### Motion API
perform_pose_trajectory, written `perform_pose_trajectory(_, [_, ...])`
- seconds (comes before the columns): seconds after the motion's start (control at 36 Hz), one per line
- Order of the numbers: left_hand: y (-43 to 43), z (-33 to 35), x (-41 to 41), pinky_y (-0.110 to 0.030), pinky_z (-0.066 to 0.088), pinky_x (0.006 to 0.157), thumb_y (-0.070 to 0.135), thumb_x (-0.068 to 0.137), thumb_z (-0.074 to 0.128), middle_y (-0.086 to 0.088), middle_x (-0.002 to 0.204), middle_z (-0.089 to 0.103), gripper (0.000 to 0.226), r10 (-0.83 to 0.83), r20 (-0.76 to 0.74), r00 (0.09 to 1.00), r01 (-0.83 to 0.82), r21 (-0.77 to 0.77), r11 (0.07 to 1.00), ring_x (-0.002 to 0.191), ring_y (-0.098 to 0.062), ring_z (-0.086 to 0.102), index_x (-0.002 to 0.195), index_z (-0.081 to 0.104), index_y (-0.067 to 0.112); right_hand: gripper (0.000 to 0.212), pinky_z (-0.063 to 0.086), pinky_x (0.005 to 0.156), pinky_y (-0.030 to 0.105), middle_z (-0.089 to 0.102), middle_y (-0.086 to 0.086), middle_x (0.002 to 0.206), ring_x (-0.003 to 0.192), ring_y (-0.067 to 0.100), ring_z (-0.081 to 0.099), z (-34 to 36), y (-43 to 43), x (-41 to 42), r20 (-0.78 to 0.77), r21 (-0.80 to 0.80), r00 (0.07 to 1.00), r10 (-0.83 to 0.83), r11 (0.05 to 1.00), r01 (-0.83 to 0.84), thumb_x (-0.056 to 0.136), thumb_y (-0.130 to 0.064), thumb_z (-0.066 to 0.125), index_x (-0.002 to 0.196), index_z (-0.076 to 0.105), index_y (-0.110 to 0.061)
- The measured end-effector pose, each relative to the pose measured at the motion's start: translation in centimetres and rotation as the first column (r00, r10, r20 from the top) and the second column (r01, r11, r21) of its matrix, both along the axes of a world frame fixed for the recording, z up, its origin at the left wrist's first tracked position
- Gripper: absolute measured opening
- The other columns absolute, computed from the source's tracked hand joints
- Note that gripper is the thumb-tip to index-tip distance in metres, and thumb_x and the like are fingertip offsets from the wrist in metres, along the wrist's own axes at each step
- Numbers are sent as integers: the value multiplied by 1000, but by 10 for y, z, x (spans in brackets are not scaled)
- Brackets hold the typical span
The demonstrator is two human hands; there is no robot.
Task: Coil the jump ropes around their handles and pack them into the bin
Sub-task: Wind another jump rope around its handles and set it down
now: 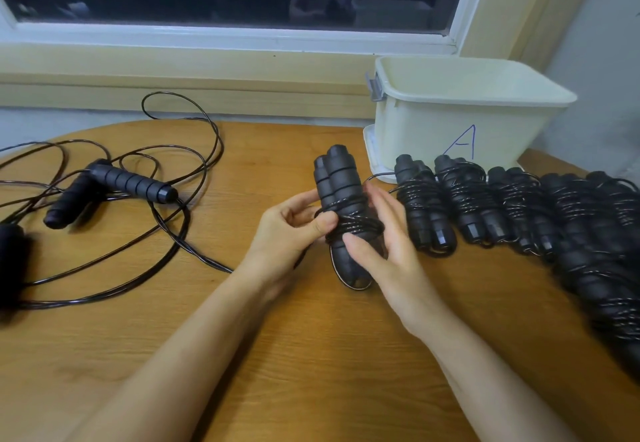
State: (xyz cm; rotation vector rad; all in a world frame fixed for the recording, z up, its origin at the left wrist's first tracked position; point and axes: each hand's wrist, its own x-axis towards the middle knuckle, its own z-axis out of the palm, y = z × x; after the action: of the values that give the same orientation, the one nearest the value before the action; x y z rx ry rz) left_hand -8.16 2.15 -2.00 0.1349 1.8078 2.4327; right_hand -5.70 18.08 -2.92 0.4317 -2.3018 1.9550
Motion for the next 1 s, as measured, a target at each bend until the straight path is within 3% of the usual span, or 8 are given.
perform_pose_trajectory(0.11, [3,1,1,-32,58,86,27,54,79,-15,103,74,57,102,-30,994,-105,-102,989,97,-24,71,109,66,18,74,39,113,35,43,-16,145,136,1,40,-2,0,-1,-31,21,1000,1,1000,-1,88,-39,66,151,25,-40])
perform_pose_trajectory(0.22, [-1,2,1,-21,56,68,22,60,76,-7,94,76,53,78,-59,995,-86,-155,984,84,-11,72,112,66,14,76,42,104,18,46,-9,146,134,-1,43,0,3,-4,19,-28,999,37,999,-36,89,-41,62,155,27,-29])
perform_pose_trajectory(0.44, [-6,6,0,-21,58,69,16,67,70,-1,93,77,41,19,-69,997,-33,-200,979,83,-12,72,108,66,19,75,40,110,24,48,-12,148,133,0,47,8,12,-5,119,-138,985,127,984,-110,88,-33,59,155,25,-30])
perform_pose_trajectory(0.56, [-5,10,2,-18,56,64,11,69,71,-2,87,77,54,58,-49,997,-65,-147,987,76,-11,73,122,61,4,73,40,111,26,48,-12,149,134,1,46,6,14,-7,152,-173,980,129,980,-102,88,-35,60,154,28,-32])
perform_pose_trajectory(0.67, [-4,10,4,-18,55,61,3,74,73,-7,82,76,51,115,-41,993,-119,-118,986,71,-12,73,122,61,-1,57,29,106,7,39,-16,149,135,-12,34,3,11,-8,-38,27,999,-32,999,33,96,-26,58,150,38,-28])
perform_pose_trajectory(0.78, [-2,10,5,-18,55,61,14,64,77,-7,83,77,60,143,-53,988,-150,-151,977,73,-13,73,121,62,1,44,27,108,7,45,-8,146,137,-2,37,-5,8,-9,-328,218,940,-96,960,174,98,-15,50,142,51,-19])
perform_pose_trajectory(0.92, [0,8,5,-19,55,60,17,60,78,-4,78,76,59,164,-43,986,-169,-171,971,70,-12,72,116,64,5,45,29,109,9,43,0,150,137,9,41,-9,6,-9,-369,299,927,-69,935,189,97,-11,46,141,53,-15])
perform_pose_trajectory(1.0, [1,8,4,-19,56,60,15,61,78,-8,81,76,61,165,-32,986,-168,-171,971,71,-13,73,119,63,2,50,26,107,6,35,-2,155,137,8,38,-8,7,-8,-360,407,932,-36,893,191,99,-29,47,147,46,-18])
